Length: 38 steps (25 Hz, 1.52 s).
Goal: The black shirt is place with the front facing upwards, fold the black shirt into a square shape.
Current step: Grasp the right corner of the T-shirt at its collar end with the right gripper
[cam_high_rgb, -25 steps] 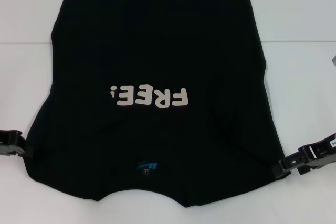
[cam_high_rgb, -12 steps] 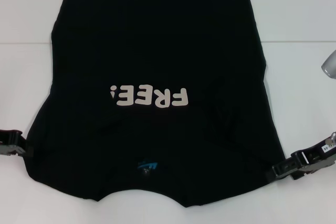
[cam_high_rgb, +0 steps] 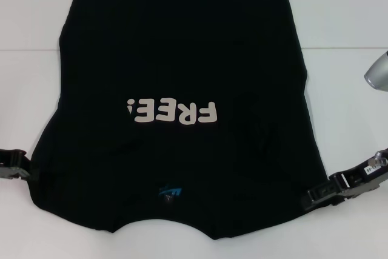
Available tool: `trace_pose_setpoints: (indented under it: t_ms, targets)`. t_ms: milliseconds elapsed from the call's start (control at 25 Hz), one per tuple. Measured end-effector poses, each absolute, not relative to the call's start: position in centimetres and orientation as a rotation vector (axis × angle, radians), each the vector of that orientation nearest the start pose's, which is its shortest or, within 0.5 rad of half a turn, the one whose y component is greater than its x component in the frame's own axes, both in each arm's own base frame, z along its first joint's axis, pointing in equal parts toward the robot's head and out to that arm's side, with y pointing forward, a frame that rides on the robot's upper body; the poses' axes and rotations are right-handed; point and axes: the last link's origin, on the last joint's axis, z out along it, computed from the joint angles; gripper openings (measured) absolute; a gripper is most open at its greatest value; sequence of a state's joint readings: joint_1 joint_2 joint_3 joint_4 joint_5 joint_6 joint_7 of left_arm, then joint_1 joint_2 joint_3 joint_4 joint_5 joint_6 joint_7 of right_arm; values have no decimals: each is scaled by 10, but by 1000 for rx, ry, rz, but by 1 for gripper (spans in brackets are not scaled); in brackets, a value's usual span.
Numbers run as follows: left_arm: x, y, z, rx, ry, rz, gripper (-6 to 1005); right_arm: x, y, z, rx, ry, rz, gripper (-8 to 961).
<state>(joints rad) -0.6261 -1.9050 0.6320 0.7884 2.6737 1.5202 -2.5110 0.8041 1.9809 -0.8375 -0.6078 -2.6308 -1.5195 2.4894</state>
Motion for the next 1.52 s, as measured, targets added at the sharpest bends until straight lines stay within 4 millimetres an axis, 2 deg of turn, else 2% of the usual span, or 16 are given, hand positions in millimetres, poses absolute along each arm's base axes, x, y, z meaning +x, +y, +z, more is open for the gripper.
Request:
trace_pose_setpoints:
  t_ms: [720,1040,1520]
  targets:
    - [-331,355,89,-2063,-1815,100,33,240,381,-12,-2485,1654,-270,941]
    - [-330,356,90,-2071,-1807,90,32,232,384,-20,-2519,1586,-316,896]
    - [-328,357,90,-2082,-1804,85,33,225,387,-22,-2530,1542,-352,394]
